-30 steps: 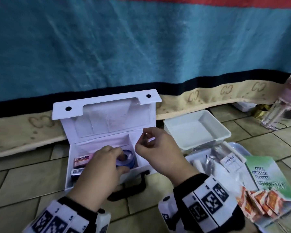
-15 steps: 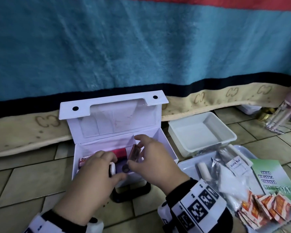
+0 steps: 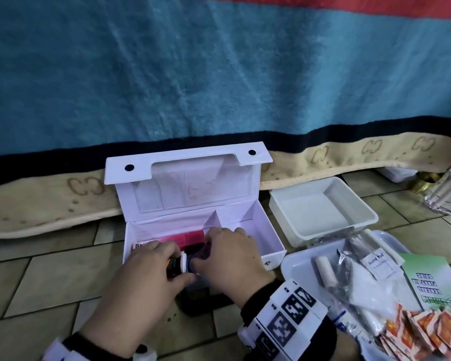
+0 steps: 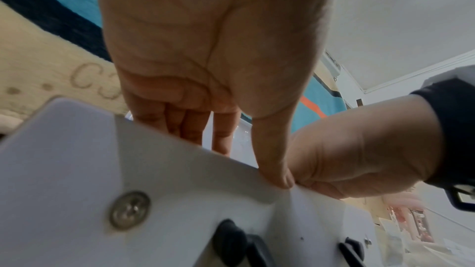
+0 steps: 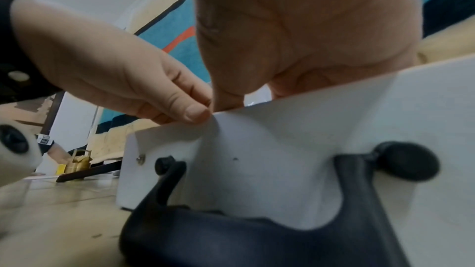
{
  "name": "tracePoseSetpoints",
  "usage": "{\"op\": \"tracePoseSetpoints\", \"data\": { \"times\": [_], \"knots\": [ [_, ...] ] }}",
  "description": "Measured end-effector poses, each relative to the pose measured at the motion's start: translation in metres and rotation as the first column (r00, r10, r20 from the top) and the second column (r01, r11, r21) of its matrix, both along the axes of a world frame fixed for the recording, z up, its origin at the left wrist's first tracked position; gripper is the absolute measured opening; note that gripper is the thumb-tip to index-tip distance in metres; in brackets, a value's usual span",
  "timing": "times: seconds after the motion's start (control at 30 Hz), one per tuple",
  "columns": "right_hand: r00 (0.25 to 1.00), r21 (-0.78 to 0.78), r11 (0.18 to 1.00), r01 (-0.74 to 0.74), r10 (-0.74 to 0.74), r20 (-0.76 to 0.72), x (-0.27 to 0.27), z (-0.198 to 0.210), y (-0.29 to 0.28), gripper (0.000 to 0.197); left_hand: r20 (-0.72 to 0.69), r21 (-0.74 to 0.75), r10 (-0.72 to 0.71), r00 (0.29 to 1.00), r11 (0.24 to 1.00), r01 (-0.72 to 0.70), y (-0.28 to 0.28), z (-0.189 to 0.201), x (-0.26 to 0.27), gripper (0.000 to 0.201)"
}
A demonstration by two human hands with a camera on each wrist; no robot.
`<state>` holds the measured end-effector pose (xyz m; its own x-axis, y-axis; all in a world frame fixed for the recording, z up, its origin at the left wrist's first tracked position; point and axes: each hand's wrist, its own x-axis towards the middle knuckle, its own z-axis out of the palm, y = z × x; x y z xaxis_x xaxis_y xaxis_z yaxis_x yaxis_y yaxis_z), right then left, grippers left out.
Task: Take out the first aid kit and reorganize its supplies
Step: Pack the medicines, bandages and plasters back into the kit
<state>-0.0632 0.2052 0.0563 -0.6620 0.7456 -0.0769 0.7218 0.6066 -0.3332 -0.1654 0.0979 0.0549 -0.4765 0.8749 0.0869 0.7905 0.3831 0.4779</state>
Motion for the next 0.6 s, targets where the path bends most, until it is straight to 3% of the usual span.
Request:
{"op": "tracePoseSetpoints", "data": {
  "times": [0.6],
  "knots": [
    [0.992,0.035,0.999,-0.007,0.002,0.123,-0.0034,0.0064,-0.0035,0.031,-0.014,0.002,-0.003,1.0,1.0,0.003,0.0005,0.0016,0.0004,0.034]
  ]
}}
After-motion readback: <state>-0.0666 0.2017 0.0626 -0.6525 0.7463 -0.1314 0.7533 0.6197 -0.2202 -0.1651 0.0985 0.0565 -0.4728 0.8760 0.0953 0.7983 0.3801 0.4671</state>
